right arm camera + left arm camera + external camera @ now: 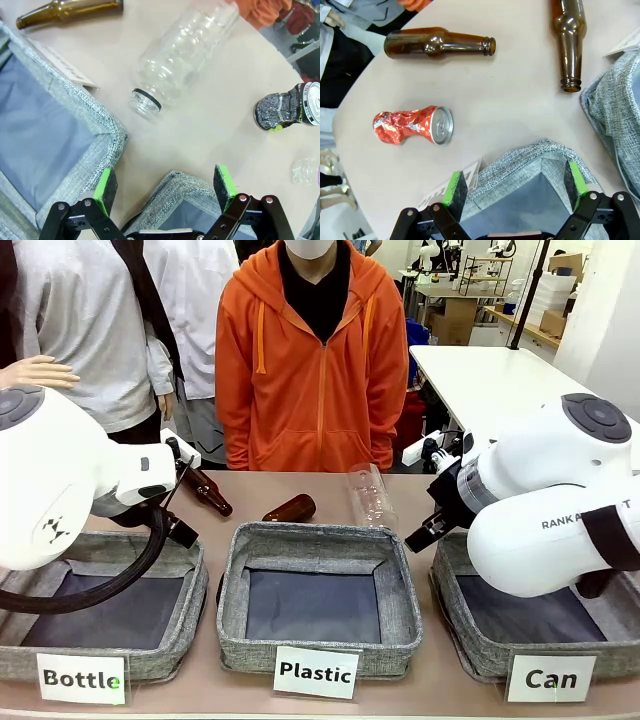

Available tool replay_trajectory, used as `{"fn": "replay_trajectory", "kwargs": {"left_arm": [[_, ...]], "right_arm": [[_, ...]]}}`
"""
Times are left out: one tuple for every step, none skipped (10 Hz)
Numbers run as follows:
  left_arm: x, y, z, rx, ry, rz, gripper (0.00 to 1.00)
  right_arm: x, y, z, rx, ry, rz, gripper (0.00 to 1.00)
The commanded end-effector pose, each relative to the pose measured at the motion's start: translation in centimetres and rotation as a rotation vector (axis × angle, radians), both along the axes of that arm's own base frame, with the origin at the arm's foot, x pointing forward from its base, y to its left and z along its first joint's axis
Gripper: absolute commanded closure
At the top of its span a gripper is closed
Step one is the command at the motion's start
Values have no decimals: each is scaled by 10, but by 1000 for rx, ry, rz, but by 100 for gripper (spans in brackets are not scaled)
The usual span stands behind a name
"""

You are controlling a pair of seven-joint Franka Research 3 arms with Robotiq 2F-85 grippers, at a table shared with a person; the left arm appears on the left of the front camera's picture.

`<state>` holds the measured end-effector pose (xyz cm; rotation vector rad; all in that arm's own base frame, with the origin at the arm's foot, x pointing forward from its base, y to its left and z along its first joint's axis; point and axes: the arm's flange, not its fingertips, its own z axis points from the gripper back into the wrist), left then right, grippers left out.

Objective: Sort the can waste into the basket.
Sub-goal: Pick up the can waste from the table and place it in the right Fabric basket.

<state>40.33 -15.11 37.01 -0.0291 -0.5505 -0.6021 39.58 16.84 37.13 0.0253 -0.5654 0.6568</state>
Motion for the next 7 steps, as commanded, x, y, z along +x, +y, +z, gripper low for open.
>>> {"fn": "replay_trajectory", "kwargs": {"left_arm": [[0, 0, 0, 0, 0, 0, 0], [0, 0, 0, 0, 0, 0, 0], [0, 0, 0, 0, 0, 0, 0], [-17, 4, 23, -36, 6, -50, 0], [-37, 6, 55, -180, 46, -43, 0], [-60, 15, 83, -247, 150, -61, 0], [-80, 31, 104, -373, 223, -160, 0]], "right_arm": [[0, 0, 0, 1, 0, -1, 0], [0, 0, 0, 0, 0, 0, 0], [-3, 3, 13, -2, 4, 41, 0], [-11, 1, 40, 6, 51, 86, 0], [-23, -5, 77, 73, 114, 121, 0], [-36, -15, 115, 187, 173, 52, 0], [-48, -31, 145, 338, 294, -45, 0]]}}
